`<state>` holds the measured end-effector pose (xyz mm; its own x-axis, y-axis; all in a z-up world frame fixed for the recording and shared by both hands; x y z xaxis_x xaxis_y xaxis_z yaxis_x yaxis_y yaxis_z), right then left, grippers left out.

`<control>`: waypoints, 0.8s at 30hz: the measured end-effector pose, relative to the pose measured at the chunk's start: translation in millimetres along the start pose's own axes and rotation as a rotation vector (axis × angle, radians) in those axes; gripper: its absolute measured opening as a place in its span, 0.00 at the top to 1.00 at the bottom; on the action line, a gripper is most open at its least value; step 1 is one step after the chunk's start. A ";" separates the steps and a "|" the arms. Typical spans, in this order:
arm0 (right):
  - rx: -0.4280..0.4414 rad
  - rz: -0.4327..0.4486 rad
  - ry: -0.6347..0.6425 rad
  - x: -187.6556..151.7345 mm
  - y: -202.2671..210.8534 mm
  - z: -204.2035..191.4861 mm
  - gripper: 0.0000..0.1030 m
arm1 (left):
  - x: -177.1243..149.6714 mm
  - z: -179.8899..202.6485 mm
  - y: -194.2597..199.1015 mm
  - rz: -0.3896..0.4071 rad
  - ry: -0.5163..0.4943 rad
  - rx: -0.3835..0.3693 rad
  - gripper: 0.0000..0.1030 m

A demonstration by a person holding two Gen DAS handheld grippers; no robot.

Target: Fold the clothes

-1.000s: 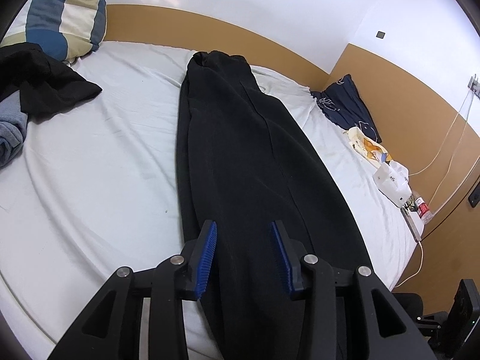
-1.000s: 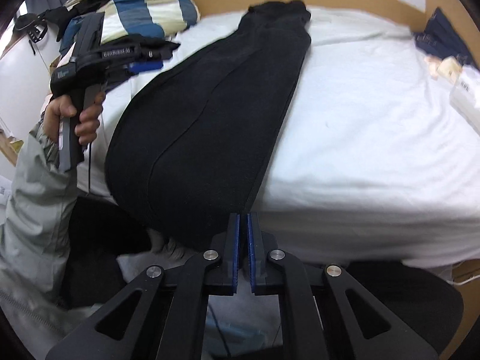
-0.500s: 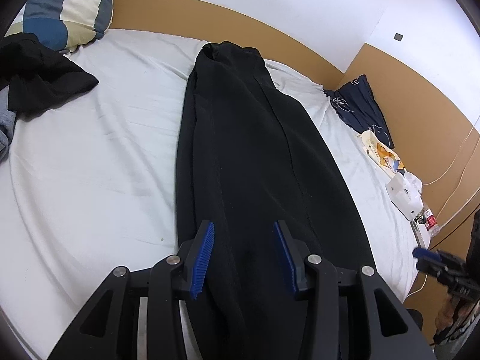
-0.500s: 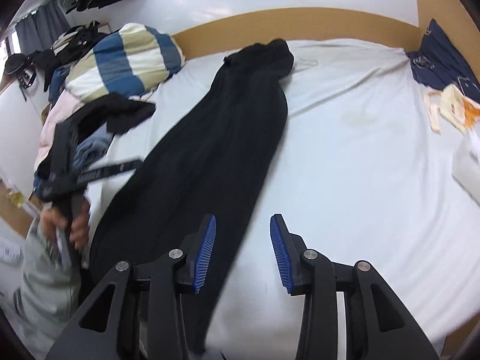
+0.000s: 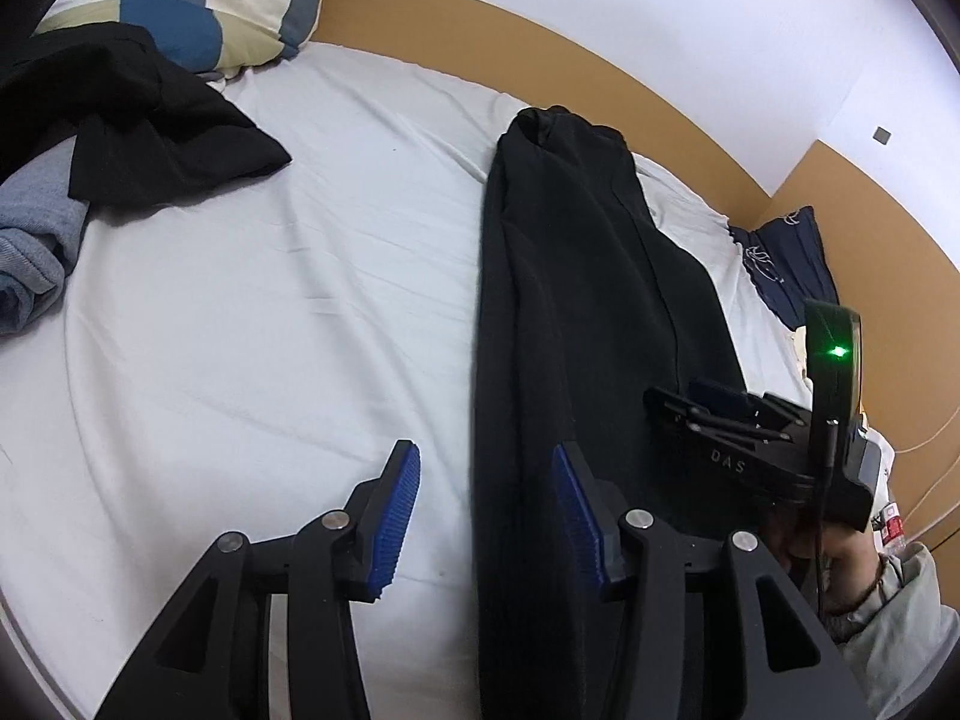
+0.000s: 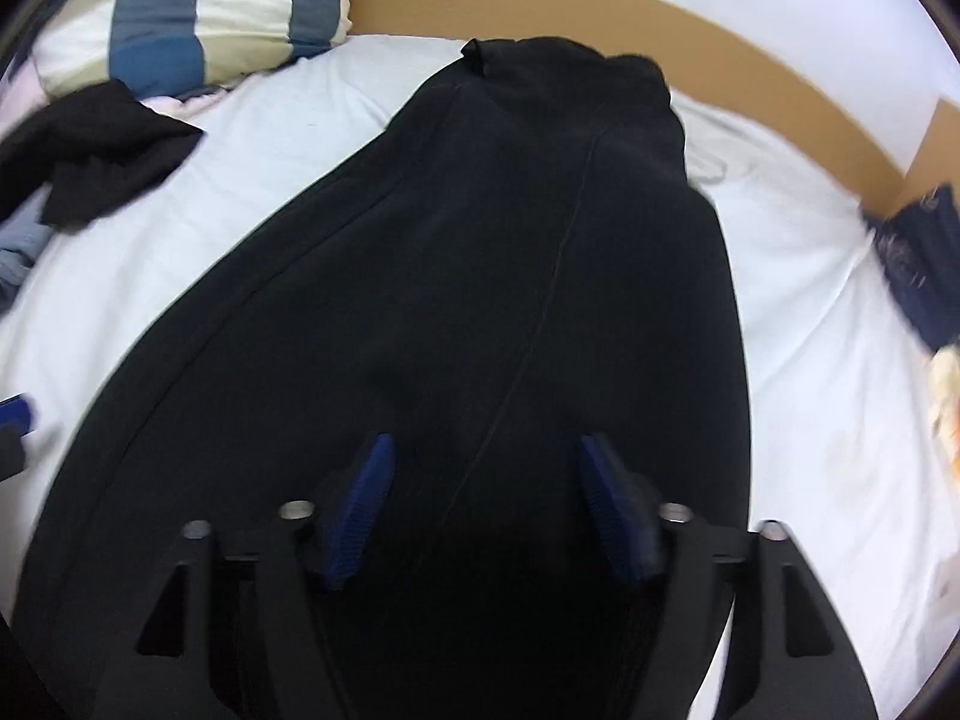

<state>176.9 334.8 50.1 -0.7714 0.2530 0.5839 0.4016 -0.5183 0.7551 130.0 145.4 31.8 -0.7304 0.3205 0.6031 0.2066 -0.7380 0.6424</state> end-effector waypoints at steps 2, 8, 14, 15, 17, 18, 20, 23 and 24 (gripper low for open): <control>0.030 -0.036 -0.019 21.2 -18.3 3.0 0.15 | 0.1 1.9 2.1 0.008 -0.011 0.003 0.53; 0.052 -0.118 -0.070 89.3 -72.8 10.2 0.15 | 0.6 3.3 -2.2 -0.009 -0.033 0.019 0.51; 0.022 -0.117 -0.122 153.5 -122.3 11.0 0.03 | 16.1 -18.1 -2.2 0.028 0.018 0.113 0.51; 0.016 -0.116 -0.131 162.7 -131.0 12.0 0.02 | 18.4 -24.2 -1.6 0.041 0.041 0.125 0.51; 0.020 -0.120 -0.177 178.6 -148.9 15.7 0.00 | 22.6 -36.5 -1.4 0.063 0.086 0.147 0.49; 0.030 -0.110 -0.193 186.9 -156.7 16.8 0.00 | 24.1 -43.0 -5.5 0.058 0.109 0.149 0.49; 0.043 -0.078 -0.227 196.2 -168.5 18.5 0.00 | 26.8 -47.5 -13.1 0.053 0.123 0.151 0.48; 0.048 -0.037 -0.264 206.7 -179.6 21.4 0.00 | 32.8 -39.1 -17.3 0.066 0.063 0.197 0.43; 0.048 -0.036 -0.266 209.1 -181.2 21.3 0.00 | 33.2 -35.0 -18.5 0.064 0.040 0.209 0.42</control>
<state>-46.6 499.0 41.7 -0.6315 0.4798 0.6091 0.4038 -0.4672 0.7866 79.1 148.9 23.4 -0.7358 0.2498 0.6294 0.3810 -0.6157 0.6898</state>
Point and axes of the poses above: each gripper's, at about its wrist camera, not at the fingertips, and y roughly against the way its jaws point, z to its right, x to its top, the point moved 2 cm from there along -y, roughly the way its jaws point, and after that the axes turned 7 degrees about -x, right-handed, at the moved point
